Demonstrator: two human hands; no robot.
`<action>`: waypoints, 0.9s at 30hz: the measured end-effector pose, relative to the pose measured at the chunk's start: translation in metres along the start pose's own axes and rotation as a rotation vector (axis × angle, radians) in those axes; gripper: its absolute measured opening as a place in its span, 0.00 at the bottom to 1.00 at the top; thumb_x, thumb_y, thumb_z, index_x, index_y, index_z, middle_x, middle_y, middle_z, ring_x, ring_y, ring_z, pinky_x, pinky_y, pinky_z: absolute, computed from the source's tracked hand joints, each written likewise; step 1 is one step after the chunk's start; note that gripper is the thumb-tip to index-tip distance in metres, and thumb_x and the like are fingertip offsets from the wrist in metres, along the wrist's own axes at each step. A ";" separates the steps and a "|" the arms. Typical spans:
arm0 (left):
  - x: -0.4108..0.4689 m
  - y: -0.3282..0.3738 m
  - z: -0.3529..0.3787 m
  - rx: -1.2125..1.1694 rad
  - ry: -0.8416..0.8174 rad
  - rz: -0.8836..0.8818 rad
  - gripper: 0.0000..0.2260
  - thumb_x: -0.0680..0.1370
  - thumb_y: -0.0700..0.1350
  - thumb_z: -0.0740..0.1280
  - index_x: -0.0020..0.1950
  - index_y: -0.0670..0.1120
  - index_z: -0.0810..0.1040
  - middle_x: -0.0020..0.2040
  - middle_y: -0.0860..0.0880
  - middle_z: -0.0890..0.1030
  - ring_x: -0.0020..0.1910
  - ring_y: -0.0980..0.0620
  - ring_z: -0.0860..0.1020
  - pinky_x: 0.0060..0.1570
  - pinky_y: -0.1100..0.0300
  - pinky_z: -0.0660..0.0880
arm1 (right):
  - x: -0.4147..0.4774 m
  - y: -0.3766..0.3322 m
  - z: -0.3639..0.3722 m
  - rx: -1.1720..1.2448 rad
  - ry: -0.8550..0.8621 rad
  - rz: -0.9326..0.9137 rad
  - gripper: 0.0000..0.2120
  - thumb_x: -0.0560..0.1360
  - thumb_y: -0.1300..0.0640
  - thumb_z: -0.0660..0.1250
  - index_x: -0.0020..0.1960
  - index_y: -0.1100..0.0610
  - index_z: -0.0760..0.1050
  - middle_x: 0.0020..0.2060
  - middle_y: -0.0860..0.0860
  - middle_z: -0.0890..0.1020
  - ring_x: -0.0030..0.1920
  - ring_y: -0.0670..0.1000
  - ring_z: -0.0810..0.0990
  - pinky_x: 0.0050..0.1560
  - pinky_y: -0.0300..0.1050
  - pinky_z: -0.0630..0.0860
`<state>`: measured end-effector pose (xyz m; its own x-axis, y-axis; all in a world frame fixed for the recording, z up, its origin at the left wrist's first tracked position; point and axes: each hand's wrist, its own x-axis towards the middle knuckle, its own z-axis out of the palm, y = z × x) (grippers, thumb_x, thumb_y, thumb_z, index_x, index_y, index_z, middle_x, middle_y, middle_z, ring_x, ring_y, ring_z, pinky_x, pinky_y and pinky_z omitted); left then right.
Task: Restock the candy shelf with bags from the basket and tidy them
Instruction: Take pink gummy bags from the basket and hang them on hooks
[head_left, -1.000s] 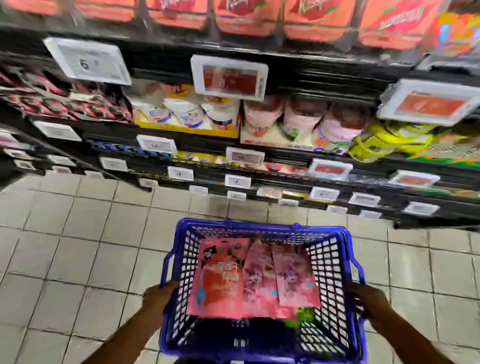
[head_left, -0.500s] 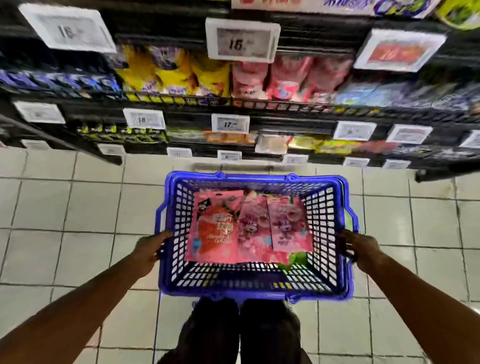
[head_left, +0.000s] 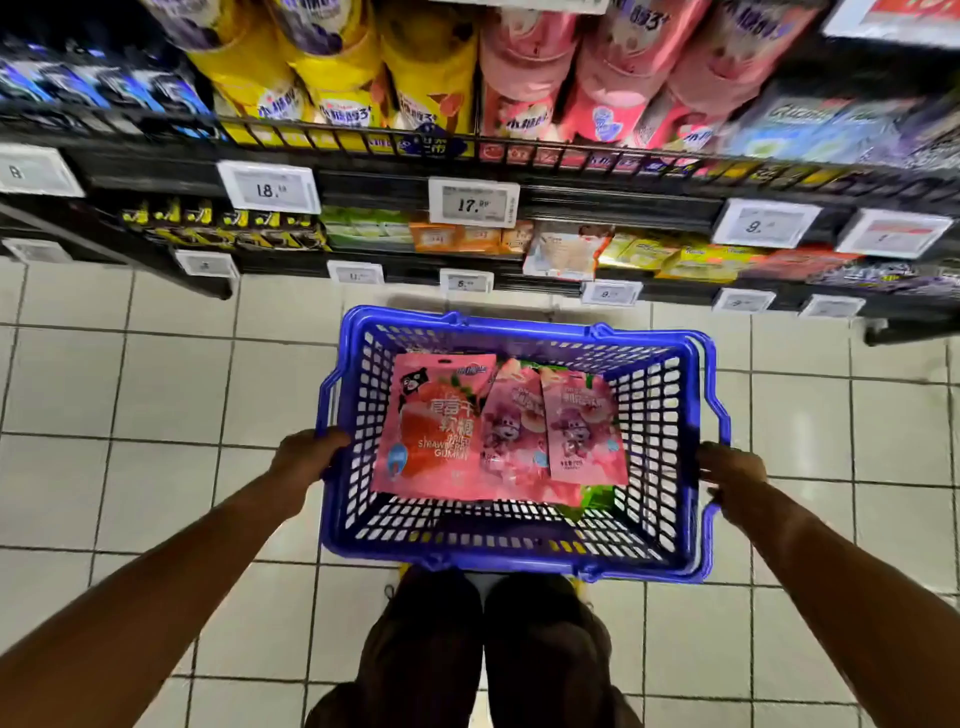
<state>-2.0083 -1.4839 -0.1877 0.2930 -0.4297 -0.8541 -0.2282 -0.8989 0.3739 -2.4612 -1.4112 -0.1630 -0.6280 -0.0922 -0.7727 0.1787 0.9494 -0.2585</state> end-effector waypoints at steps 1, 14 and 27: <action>-0.002 0.003 0.004 0.118 0.083 0.050 0.11 0.75 0.40 0.70 0.53 0.34 0.80 0.44 0.38 0.80 0.41 0.41 0.78 0.42 0.52 0.74 | -0.004 0.000 0.004 -0.149 0.087 -0.040 0.10 0.74 0.61 0.66 0.51 0.68 0.77 0.39 0.62 0.80 0.34 0.59 0.77 0.37 0.47 0.70; 0.003 -0.026 0.081 0.433 0.048 0.509 0.12 0.77 0.38 0.67 0.60 0.41 0.76 0.48 0.47 0.79 0.47 0.46 0.80 0.37 0.61 0.74 | -0.077 0.034 0.183 -0.568 -0.405 -0.446 0.16 0.76 0.56 0.67 0.61 0.61 0.78 0.55 0.54 0.82 0.55 0.53 0.80 0.52 0.41 0.73; 0.003 -0.031 0.100 0.284 -0.065 0.049 0.12 0.80 0.50 0.65 0.47 0.43 0.81 0.43 0.45 0.82 0.42 0.48 0.79 0.36 0.60 0.71 | -0.073 0.019 0.218 -0.115 -0.515 -0.155 0.04 0.77 0.56 0.69 0.48 0.57 0.78 0.34 0.49 0.79 0.26 0.43 0.75 0.27 0.35 0.72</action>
<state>-2.0928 -1.4486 -0.2384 0.2175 -0.4575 -0.8622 -0.4939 -0.8135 0.3070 -2.2467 -1.4521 -0.2374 -0.1831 -0.3414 -0.9219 0.0115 0.9370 -0.3492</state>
